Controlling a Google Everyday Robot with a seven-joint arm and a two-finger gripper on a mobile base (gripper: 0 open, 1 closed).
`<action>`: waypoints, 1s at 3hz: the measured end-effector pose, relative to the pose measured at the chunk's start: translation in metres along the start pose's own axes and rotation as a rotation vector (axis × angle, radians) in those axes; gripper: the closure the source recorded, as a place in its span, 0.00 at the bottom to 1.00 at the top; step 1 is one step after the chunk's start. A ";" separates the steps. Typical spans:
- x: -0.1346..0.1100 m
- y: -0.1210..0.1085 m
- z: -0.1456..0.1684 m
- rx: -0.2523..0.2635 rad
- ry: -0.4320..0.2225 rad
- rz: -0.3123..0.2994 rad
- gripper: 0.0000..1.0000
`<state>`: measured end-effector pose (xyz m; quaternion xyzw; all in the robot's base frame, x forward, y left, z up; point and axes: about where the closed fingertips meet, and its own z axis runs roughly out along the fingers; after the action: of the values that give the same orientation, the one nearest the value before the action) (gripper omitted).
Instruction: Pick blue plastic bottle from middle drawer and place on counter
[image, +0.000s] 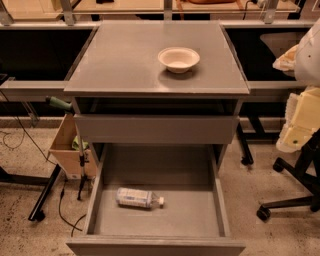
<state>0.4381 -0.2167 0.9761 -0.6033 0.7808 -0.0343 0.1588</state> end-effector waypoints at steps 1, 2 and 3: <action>0.000 0.000 0.000 0.000 0.000 0.000 0.00; -0.012 -0.006 0.024 0.027 0.005 0.009 0.00; -0.031 -0.012 0.089 0.011 -0.042 0.053 0.00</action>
Offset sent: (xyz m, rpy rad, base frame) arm 0.0459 0.0376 -0.0605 -0.0247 -0.0510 -0.0465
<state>0.4818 -0.1776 0.9011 -0.5820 0.7929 -0.0216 0.1793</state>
